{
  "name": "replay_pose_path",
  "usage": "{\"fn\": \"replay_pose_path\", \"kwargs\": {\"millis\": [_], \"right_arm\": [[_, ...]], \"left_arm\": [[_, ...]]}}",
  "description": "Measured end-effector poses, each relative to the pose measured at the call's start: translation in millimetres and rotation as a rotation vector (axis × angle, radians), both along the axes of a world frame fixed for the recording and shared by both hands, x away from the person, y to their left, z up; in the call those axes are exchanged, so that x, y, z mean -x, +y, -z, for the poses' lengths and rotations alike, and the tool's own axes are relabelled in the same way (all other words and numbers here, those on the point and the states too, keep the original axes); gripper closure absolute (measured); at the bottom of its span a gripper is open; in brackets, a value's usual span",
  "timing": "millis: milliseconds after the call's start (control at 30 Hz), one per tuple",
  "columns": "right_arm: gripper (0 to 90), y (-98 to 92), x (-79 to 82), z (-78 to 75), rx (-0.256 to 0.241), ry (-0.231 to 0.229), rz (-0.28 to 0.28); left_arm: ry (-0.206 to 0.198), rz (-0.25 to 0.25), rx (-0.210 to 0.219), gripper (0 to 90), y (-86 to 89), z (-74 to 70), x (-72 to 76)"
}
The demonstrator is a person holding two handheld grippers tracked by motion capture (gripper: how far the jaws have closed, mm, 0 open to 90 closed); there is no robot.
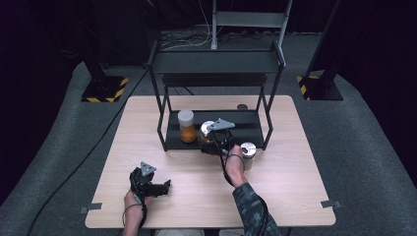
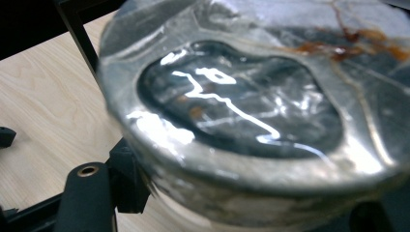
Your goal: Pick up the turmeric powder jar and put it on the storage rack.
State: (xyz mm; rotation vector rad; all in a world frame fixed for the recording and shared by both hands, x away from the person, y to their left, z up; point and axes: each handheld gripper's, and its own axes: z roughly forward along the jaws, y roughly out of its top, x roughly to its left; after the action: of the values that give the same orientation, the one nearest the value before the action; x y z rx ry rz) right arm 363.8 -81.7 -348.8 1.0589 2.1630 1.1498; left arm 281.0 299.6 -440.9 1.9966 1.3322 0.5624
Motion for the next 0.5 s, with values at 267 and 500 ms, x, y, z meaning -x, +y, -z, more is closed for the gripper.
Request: {"fn": "replay_pose_path", "kwargs": {"millis": [267,500], "right_arm": [[31.2,2.0,-5.1,-4.4,0.001,0.006,0.002],[31.2,1.1,-7.1,-7.9,0.002,0.005,0.006]], "left_arm": [[-0.001,-0.003,-0.003,2.5,-0.6,-0.1,0.3],[-0.002,-0.008,-0.003,2.6,-0.9,0.1,1.7]]}}
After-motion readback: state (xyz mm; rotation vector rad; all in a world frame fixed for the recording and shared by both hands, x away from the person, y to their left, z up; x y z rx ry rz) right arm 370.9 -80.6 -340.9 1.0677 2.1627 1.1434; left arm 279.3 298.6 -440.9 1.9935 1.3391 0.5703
